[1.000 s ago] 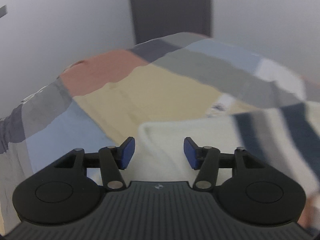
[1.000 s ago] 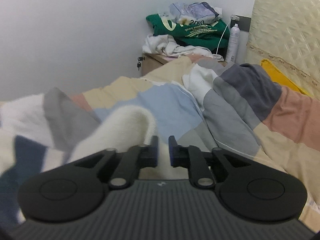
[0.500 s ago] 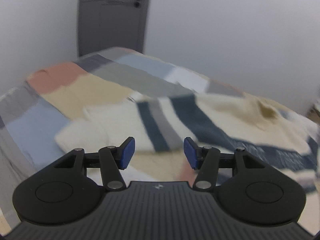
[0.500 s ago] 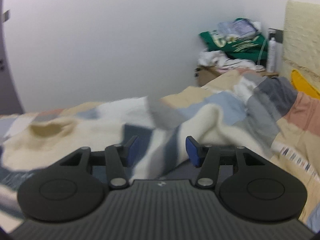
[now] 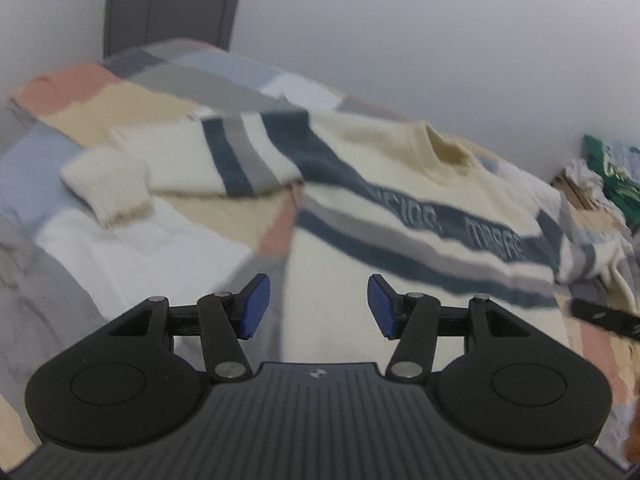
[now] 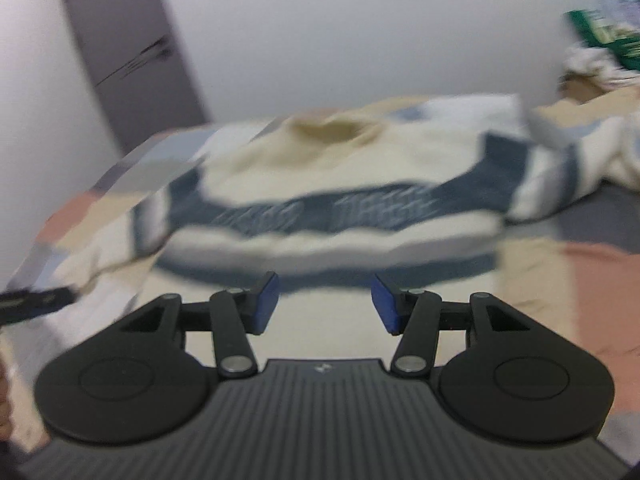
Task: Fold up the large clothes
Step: 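Lay the sweater flat on the bed and release both grippers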
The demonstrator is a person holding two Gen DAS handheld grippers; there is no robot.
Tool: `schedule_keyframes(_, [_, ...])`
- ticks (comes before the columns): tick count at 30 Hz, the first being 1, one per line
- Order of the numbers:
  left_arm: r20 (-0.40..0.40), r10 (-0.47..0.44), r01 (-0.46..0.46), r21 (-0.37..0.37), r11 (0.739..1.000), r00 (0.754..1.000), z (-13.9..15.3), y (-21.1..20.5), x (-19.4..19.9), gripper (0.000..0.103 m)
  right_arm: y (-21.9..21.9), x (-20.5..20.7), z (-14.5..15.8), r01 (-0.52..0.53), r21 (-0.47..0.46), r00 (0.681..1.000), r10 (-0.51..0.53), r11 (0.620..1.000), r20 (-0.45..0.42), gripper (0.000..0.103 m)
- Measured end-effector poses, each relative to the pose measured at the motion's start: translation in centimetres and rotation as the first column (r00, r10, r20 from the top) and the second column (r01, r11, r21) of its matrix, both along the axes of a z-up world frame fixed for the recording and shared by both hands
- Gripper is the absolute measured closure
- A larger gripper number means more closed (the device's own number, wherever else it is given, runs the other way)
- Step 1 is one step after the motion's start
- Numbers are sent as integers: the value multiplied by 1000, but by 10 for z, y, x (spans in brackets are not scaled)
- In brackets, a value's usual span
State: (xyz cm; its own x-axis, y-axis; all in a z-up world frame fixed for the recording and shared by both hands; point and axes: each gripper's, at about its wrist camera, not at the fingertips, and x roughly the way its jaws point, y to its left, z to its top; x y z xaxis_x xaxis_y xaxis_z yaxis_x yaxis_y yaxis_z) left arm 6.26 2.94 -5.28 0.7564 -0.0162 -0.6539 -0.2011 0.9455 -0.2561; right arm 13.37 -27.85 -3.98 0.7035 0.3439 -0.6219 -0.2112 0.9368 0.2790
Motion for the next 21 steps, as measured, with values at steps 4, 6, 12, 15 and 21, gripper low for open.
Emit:
schedule_keyframes(4, [-31,-40,40,4,999,999,-8,-7,3,43,40,-14,-17,-131,26,990,132,991,-49,50])
schedule_keyframes(6, [-30,-47,47,-3,999,998,-9,-6,5,43,56,-21,-28,-195,30,978,196,980,-69,50])
schedule_keyframes(12, [-53,-27,24,-44,999,998,-18,8,19,43,86,-36,-49,-361,0,929,360,933,-80,50])
schedule_keyframes(15, [-84,-17,11,-64,998,996,-26,15,30,43,96,-39,-57,-414,-21,909,412,910,-65,50])
schedule_keyframes(21, [-131,-6,-14,-150,989,991,-42,29,42,43,110,-40,-81,-500,-20,862,495,866,-110,50])
